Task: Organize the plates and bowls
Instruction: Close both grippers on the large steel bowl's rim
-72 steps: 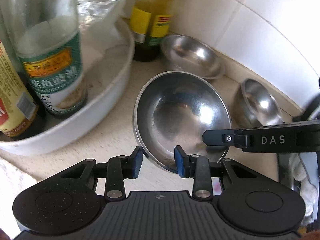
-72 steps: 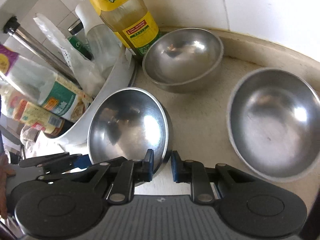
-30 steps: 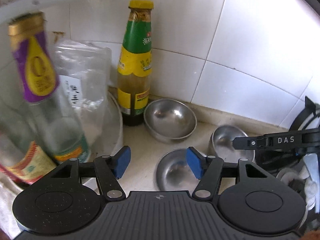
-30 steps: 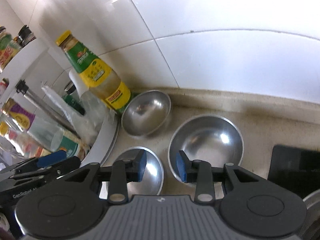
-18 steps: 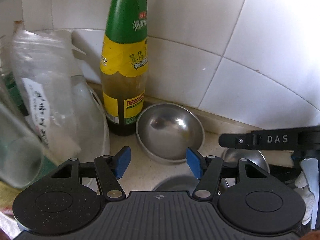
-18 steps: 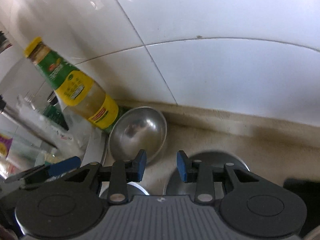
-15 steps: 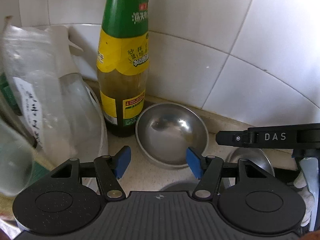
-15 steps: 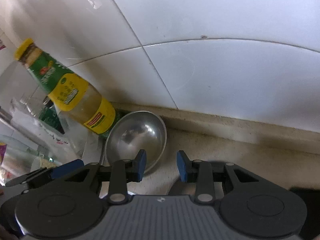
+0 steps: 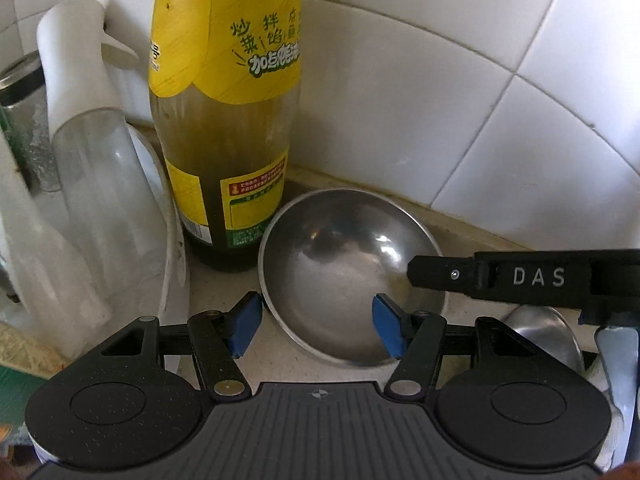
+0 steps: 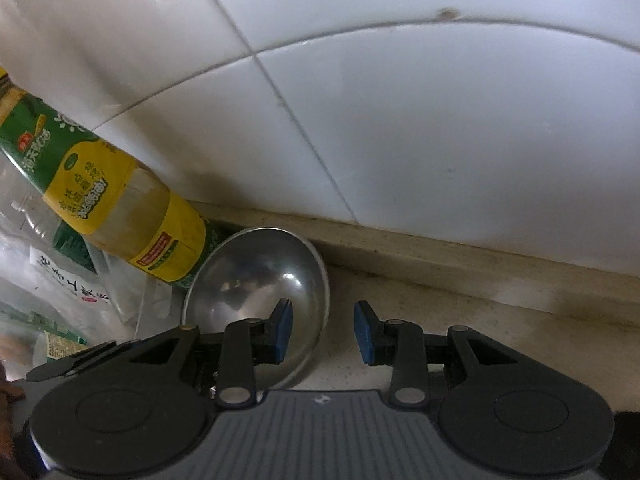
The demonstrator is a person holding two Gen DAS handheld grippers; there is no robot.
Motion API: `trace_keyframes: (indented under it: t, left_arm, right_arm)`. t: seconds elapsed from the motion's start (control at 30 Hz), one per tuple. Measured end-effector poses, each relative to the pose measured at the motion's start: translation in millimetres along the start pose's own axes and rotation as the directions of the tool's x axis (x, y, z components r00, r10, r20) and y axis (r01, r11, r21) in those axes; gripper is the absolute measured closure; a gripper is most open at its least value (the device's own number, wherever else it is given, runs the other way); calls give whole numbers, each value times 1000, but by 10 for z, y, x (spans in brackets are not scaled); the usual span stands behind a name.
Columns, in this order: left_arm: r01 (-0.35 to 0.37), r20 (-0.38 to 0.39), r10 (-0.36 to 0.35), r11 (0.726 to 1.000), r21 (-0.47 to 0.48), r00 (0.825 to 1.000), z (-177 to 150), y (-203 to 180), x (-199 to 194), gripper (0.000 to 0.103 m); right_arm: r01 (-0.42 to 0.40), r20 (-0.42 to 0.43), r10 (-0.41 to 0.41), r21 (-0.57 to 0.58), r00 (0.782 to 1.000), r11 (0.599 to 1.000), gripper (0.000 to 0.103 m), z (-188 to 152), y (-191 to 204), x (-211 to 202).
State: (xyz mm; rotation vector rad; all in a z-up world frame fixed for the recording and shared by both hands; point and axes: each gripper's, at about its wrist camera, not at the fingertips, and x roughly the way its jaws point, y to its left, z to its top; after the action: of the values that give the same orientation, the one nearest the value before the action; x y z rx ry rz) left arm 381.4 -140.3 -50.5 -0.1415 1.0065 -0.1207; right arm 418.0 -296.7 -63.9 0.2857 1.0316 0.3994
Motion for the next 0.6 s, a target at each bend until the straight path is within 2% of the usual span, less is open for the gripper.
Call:
trace_keyframes:
  t: [0.1,0.13,0.17,0.2,0.23,0.3,0.4,0.6]
  left_arm:
    - [-31,0,31,999,23,1000,8,-15,60,43]
    - [-45,5,45,998,31,999,7,-20,77,44]
    - [-63,12,62,997,39,998,6,-26,91,51]
    - [-74,15,74,996,47,997,7,-34,120,60]
    - [-86,13,86,995,54,996,7,-37,150,62]
    - [-97,9,97,992,74,995,-3,-57,195,66]
    - [-118,20,117,987,107,993,-37,-107,226,68]
    - [-112,35,109,986,123,993,-71,-154,170,69]
  right_arm:
    - [14,-13,-14,-13,1000,1000,47,16,24,93]
    - [30,-17,-30,-13,999,999,49,16,17,120]
    - [44,-25,-44,-14,999,999,59,8,6,161]
    - [40,-35,-41,-13,999,999,61,-4,-6,193]
    - [40,-39,-41,-18,998,999,66,-20,-6,221]
    - [38,-36,-39,-24,999,999,66,-48,1,234]
    - [37,-37,-38,-31,999,999,66,-62,22,219]
    - [37,-28,-38,-14,999,999,66,-73,8,174]
